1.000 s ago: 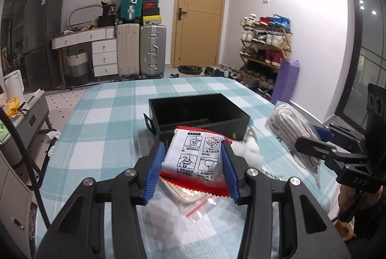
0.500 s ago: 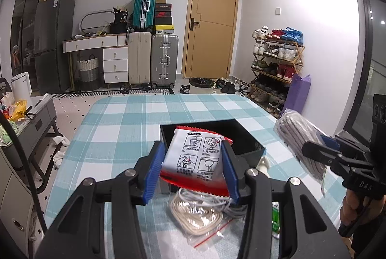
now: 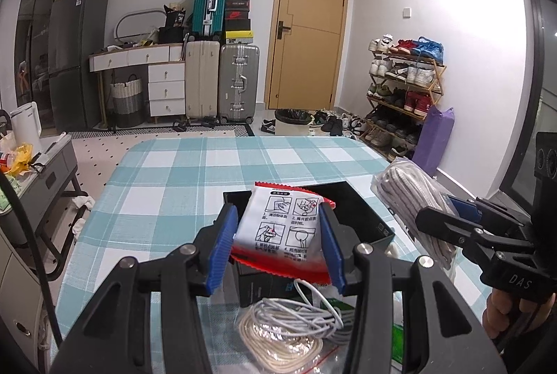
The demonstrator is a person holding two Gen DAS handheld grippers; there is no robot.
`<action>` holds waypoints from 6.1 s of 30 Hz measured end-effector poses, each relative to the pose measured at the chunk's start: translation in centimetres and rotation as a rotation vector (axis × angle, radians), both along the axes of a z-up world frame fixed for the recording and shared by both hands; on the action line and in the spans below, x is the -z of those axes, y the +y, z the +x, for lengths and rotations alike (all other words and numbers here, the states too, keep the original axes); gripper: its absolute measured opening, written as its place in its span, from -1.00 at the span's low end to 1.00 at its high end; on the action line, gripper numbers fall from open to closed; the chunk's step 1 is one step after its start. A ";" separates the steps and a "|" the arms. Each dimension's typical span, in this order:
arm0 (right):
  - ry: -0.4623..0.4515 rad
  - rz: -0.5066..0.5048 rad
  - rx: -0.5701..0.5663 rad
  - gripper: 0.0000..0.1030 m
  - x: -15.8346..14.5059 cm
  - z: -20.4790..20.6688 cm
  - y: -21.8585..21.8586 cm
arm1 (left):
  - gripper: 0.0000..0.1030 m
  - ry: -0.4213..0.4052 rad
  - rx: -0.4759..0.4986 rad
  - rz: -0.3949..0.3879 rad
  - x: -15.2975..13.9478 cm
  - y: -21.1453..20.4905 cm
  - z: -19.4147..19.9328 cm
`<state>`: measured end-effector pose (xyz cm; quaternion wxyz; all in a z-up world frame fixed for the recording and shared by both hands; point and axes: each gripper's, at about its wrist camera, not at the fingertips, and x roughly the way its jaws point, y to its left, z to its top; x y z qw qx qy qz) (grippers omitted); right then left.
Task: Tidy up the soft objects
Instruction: 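Carry both items into the black box and open both tools, then withdraw both tools and reach the right tool to the green sachet, then grasp the green sachet with the right tool and lift it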
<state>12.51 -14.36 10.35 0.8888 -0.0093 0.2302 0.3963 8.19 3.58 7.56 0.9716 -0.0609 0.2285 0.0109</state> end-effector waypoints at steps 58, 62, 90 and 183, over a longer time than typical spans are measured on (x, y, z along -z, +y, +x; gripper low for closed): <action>0.099 -0.075 0.087 0.99 2.2 5.7 0.0 | 1.00 0.136 -0.032 -0.033 3.4 1.7 3.4; 0.079 -0.098 0.077 0.99 2.0 4.2 -0.8 | 1.00 0.136 -0.019 0.019 3.3 1.1 1.9; 0.106 -0.431 -0.124 0.99 7.1 -2.2 1.1 | 1.00 0.209 0.093 0.086 5.2 -0.6 -2.3; 0.102 -0.280 -0.183 -0.25 4.4 -2.1 -2.6 | 1.00 0.265 0.082 0.093 7.0 -0.1 -1.6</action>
